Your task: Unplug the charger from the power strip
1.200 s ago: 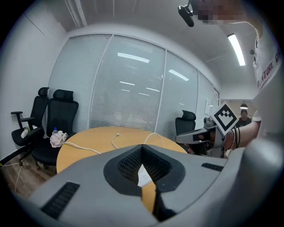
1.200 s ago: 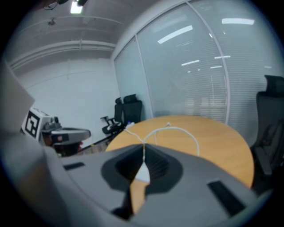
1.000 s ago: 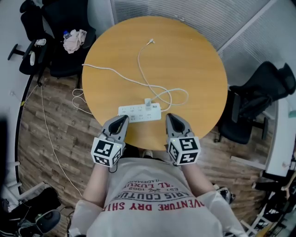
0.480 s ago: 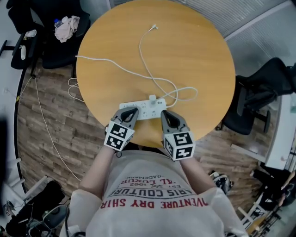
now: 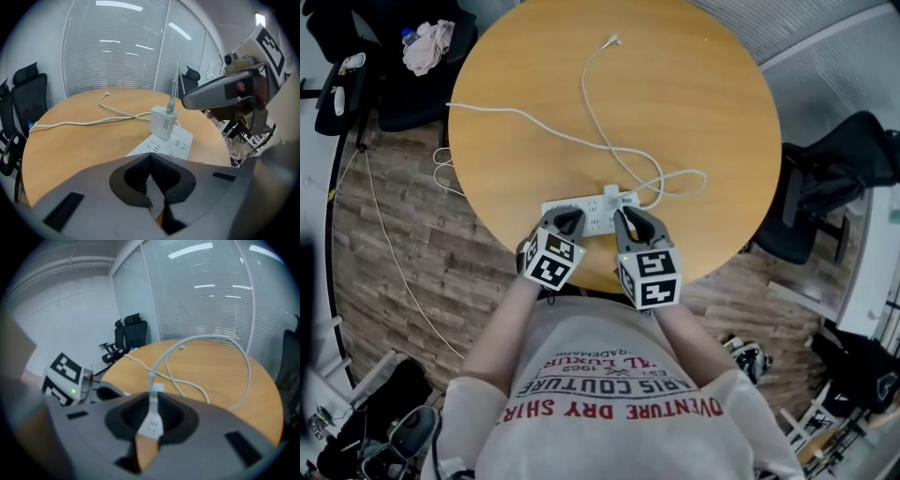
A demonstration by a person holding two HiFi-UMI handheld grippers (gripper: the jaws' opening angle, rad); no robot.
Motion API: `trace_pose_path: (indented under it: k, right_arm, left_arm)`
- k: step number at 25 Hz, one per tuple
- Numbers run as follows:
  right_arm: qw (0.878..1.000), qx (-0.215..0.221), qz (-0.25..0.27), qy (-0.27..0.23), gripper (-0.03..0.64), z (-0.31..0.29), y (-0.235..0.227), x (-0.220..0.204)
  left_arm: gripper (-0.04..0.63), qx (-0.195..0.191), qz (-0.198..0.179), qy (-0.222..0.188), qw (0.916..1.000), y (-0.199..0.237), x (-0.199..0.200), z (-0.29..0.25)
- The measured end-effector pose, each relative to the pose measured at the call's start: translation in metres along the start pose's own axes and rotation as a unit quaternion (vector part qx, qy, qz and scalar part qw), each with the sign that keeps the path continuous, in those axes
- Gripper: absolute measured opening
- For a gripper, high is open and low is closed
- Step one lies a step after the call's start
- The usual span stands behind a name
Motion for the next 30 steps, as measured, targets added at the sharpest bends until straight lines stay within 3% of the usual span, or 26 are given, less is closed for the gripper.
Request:
trace_pose_path:
  k: [2, 8, 18, 30]
  right_arm:
    - [1.0, -0.003, -0.006, 0.012, 0.165, -0.009, 0.0, 0.001]
    - [0.999, -0.019, -0.011, 0.043, 0.173, -0.036, 0.0, 0.002]
    - [0.992, -0.07, -0.043, 0.094, 0.183, -0.071, -0.007, -0.005]
    - [0.989, -0.102, -0.041, 0.095, 0.163, -0.072, 0.0, -0.008]
  left_arm:
    - [0.032, -0.009, 0.007, 0.003, 0.9999, 0.002, 0.0, -0.001]
    - [0.032, -0.042, 0.036, -0.002, 0.9985, 0.01, 0.003, -0.001]
    - [0.032, -0.045, 0.023, -0.01, 0.9987, 0.007, 0.002, -0.001]
    - [0.032, -0.04, 0.022, -0.003, 0.999, 0.007, -0.001, -0.002]
Point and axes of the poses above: the fingertips, and each gripper's own axes: z backward along the fingers, y to its left, x out of its top, the point moved 10 cm from there along z, backward along the fingers, and after that the axes turned 14 degrees about -z, right-handed, at the moved point
